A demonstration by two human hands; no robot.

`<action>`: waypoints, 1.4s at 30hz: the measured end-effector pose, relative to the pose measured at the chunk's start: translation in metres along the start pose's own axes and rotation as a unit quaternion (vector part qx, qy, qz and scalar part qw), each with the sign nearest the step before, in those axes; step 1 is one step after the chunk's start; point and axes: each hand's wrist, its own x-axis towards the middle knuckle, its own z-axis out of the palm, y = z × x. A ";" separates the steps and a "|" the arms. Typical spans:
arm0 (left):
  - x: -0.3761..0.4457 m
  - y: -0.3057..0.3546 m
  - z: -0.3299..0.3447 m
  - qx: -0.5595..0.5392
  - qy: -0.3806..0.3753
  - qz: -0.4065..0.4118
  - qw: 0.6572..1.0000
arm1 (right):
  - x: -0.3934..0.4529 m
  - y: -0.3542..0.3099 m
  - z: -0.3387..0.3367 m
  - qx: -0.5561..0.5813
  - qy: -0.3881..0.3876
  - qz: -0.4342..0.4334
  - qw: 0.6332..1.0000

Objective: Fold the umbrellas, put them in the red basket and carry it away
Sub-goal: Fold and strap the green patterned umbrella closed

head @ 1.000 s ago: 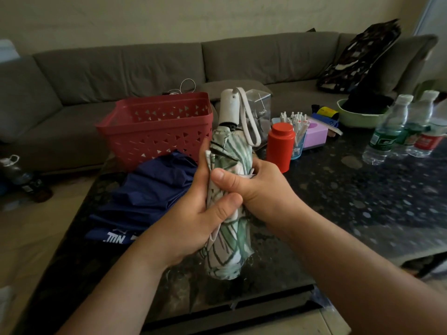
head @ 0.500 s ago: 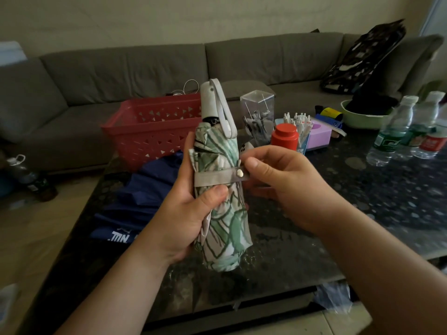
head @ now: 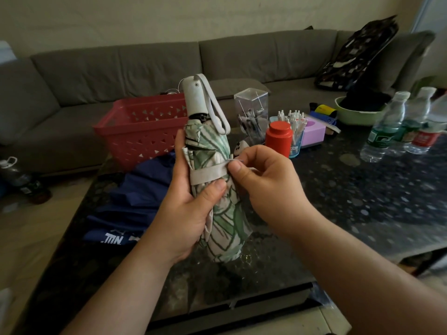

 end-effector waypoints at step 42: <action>-0.002 -0.019 0.015 0.035 -0.008 -0.063 0.997 | 0.019 -0.012 -0.002 -0.220 -0.067 -0.056 0.972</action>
